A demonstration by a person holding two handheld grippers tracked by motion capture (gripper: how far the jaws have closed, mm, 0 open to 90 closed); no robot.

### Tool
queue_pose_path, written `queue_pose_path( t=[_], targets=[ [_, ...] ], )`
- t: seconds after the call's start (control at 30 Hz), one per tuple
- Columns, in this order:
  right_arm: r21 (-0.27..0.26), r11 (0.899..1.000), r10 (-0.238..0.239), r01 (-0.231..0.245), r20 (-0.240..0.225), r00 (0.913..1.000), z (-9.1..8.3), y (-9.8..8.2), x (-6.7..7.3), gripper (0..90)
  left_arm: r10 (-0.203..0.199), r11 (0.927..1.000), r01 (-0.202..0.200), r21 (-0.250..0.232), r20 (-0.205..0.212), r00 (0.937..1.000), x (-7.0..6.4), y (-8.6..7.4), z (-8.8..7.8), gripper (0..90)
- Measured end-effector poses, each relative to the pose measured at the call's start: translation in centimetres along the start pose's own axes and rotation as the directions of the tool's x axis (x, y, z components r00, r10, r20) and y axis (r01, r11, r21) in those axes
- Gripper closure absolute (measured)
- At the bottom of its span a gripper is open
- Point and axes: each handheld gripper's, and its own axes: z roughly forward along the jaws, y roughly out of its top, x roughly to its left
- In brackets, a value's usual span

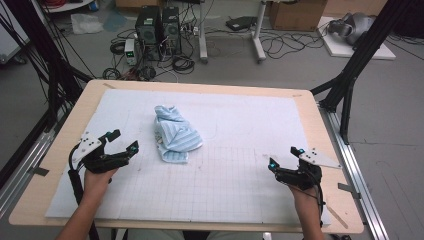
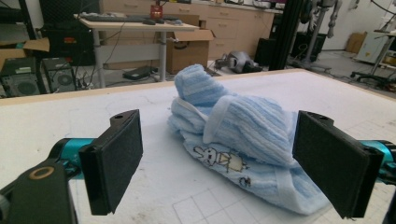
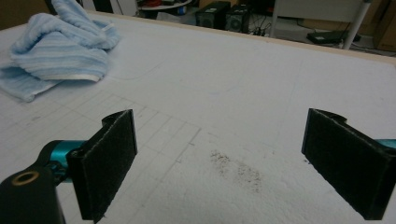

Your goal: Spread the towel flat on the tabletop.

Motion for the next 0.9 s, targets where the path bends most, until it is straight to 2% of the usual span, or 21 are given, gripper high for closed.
queue_pose_path(
  t=[0.07,0.23,0.43,0.6,0.63,0.77,0.9],
  targets=[
    [-0.004,1.0,-0.006,0.006,-0.003,1.0,-0.1,0.1,0.4,9.4,0.01,0.9999,-0.01,-0.003,-0.002,0.9999,-0.3,0.1,-0.1,16.5],
    [0.005,1.0,-0.022,0.022,-0.021,0.9996,0.3,0.2,0.9,9.3,0.026,0.9993,-0.026,0.026,0.012,0.9996,-0.5,0.1,0.2,16.4],
    [0.004,1.0,-0.018,0.018,-0.035,0.9992,0.6,0.3,1.0,9.4,0.026,0.999,-0.027,0.034,0.018,0.9995,-0.6,0.5,0.6,16.5],
    [0.007,1.0,-0.01,0.01,-0.055,0.9985,0.9,0.5,1.4,9.3,0.021,0.9981,-0.023,0.057,0.039,0.999,-1.1,1.3,1.1,16.6],
    [0.004,1.0,-0.024,0.024,-0.056,0.9981,1.0,0.5,1.5,9.4,0.017,0.9981,-0.02,0.058,0.042,0.999,-1.2,1.5,1.3,16.6],
    [0.001,1.0,-0.029,0.029,-0.064,0.9976,1.0,0.8,1.8,9.4,0.01,0.9971,-0.014,0.075,0.054,0.9985,-1.6,2.3,2.1,16.5],
    [-0.001,1.0,-0.032,0.032,-0.072,0.9969,1.1,1.1,2.1,9.4,0.036,0.9936,-0.045,0.103,0.085,0.9957,-2.6,4.0,3.9,16.6]
  ],
)
